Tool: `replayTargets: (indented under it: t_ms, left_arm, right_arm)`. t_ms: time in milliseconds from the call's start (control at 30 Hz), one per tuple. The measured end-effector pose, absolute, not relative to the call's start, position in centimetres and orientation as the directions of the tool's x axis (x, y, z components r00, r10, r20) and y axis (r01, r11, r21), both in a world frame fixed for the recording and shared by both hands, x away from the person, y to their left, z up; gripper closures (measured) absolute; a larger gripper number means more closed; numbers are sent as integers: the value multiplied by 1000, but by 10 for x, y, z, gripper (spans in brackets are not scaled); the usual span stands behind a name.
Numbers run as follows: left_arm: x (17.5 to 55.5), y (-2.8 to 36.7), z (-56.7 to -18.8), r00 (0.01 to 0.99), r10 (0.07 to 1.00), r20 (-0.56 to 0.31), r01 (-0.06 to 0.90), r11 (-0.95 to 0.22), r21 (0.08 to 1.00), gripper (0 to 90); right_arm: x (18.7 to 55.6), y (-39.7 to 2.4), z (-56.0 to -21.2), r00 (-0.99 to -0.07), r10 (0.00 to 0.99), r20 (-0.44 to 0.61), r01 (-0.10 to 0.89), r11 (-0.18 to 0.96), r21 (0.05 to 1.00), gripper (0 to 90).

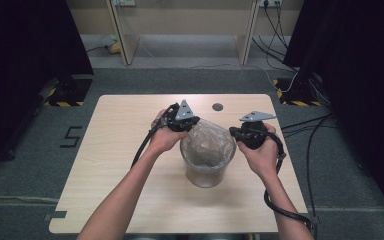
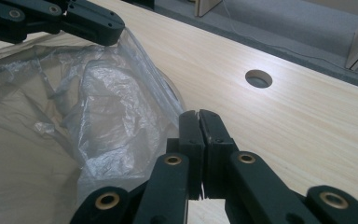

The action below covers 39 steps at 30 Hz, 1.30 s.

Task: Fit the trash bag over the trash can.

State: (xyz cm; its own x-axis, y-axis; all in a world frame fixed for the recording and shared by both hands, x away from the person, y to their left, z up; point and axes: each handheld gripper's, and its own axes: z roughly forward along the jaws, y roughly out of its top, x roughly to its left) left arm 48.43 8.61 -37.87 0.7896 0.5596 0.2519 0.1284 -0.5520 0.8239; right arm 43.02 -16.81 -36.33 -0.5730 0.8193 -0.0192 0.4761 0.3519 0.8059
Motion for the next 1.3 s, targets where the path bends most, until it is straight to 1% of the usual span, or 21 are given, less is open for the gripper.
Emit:
replayTargets:
  t_ms: [300, 500, 667, 967, 1167, 1200, 1233, 1300]
  left_arm:
    - [488, 83, -382, 781, 576, 241, 142, -540, 830, 896]
    - [490, 81, -385, 781, 579, 234, 149, -537, 831, 896]
    - [491, 80, -385, 777, 582, 239, 152, -542, 827, 896]
    - [493, 80, -383, 774, 582, 250, 145, -547, 824, 896]
    - [493, 78, -382, 779, 573, 254, 133, -547, 827, 894]
    - [493, 79, -382, 783, 569, 252, 126, -543, 830, 886]
    - [493, 79, -381, 787, 565, 248, 124, -539, 833, 857]
    - [493, 83, -378, 785, 578, 225, 132, -511, 849, 772]
  right_arm:
    - [435, -171, -369, -557, 831, -6, 494, 336, 802, 878]
    - [436, -172, -370, -550, 835, -8, 503, 339, 795, 838]
    - [436, -172, -364, -545, 838, -15, 492, 334, 804, 776]
    - [438, -165, -359, -559, 829, -17, 471, 335, 816, 745]
    - [442, -159, -358, -574, 819, -24, 468, 352, 811, 748]
    - [441, -159, -358, -573, 819, -23, 470, 352, 810, 750]
    - [441, -158, -358, -575, 818, -23, 469, 353, 810, 752]
    - [441, -158, -358, -575, 817, -23, 467, 352, 811, 752]
